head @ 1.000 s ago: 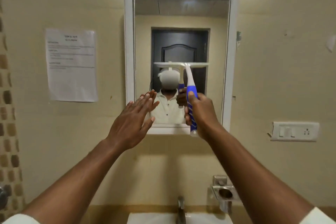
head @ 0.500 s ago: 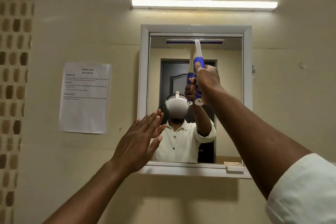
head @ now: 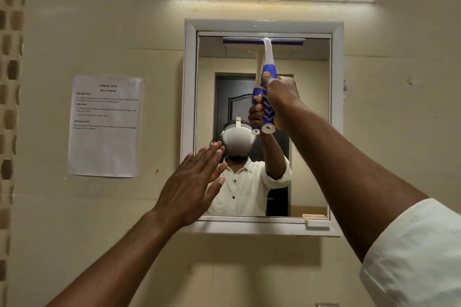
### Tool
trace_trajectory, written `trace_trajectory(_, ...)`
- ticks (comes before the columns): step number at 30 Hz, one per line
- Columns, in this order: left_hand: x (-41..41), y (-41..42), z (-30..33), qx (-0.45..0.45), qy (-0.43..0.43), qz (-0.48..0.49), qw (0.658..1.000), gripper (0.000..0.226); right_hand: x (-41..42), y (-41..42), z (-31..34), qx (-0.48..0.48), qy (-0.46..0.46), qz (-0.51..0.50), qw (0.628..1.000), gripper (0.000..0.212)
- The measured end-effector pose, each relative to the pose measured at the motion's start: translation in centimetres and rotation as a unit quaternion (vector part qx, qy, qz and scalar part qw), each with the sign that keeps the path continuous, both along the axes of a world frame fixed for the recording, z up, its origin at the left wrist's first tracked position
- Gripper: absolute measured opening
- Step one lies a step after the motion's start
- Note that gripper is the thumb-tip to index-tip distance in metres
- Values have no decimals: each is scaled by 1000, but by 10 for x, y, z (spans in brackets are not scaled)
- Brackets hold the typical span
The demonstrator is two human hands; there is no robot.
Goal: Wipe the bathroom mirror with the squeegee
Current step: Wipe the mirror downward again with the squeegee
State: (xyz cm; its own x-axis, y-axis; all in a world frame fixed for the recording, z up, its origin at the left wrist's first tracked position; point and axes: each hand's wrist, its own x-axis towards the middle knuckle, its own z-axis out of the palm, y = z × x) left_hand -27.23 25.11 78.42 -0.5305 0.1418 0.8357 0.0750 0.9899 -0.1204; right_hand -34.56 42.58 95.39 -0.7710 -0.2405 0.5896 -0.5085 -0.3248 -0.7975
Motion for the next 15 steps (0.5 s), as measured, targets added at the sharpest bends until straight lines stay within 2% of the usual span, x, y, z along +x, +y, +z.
trace_trajectory(8,4,1,18,41,29,45,998,63,12,-2,-31,15,-12,9,1000,12)
trace_trajectory(15,20,10,33,46,34,51,997,66,19,-4,-63,34,-50,-29,998,34)
